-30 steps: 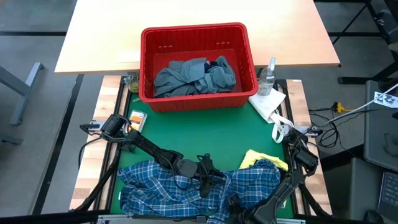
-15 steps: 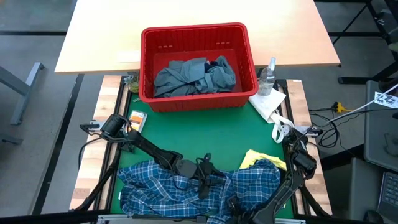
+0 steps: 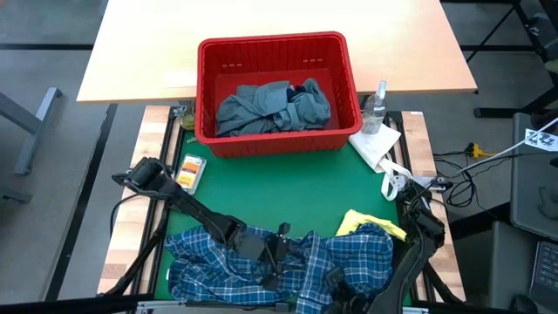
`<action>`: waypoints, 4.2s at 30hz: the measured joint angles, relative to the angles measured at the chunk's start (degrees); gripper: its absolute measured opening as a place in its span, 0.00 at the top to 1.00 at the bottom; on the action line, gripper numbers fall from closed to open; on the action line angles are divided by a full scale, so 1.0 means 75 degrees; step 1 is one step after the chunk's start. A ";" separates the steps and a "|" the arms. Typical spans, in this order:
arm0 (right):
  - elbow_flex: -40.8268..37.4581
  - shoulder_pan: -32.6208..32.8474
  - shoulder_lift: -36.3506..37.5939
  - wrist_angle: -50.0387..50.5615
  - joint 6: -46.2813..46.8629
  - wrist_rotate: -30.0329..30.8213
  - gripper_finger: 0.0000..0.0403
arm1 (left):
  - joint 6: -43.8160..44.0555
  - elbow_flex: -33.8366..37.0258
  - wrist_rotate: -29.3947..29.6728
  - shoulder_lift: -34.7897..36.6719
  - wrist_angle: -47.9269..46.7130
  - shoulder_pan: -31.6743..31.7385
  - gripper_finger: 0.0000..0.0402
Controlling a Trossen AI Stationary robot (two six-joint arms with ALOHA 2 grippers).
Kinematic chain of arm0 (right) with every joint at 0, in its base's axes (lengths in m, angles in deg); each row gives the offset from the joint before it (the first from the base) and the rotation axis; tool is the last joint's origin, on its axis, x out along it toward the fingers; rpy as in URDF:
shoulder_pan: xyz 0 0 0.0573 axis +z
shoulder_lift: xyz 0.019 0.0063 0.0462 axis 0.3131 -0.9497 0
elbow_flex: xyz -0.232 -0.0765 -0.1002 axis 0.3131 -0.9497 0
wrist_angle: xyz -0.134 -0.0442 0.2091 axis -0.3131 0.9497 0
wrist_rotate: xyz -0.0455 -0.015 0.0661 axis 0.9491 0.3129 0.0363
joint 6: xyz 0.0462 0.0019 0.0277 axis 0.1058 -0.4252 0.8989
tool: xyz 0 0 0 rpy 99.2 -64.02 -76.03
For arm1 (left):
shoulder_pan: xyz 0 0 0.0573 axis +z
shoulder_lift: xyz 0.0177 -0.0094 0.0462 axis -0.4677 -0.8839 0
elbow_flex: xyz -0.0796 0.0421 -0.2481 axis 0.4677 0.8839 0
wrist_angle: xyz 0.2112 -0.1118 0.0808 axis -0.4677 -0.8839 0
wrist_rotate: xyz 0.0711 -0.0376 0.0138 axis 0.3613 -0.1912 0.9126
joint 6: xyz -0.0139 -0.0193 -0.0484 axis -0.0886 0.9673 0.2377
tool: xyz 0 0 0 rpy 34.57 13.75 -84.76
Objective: Fold Laundry from Bin
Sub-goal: Fold the blue shirt
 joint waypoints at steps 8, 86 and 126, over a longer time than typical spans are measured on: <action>0.0767 0.0060 0.0007 0.1189 0.0246 -0.0075 0.99 | 0.0385 -0.0003 0.0813 0.0171 -0.2060 -0.0458 0.70; -0.4455 0.0424 0.3298 0.1235 0.2217 -0.5459 0.69 | 0.2527 0.0003 0.0006 -0.0727 -0.4403 -0.1387 0.70; -0.1484 -0.1722 0.1411 0.1173 -0.0189 -0.1685 0.69 | 0.2542 0.0003 0.0187 -0.0727 -0.4397 -0.1391 0.70</action>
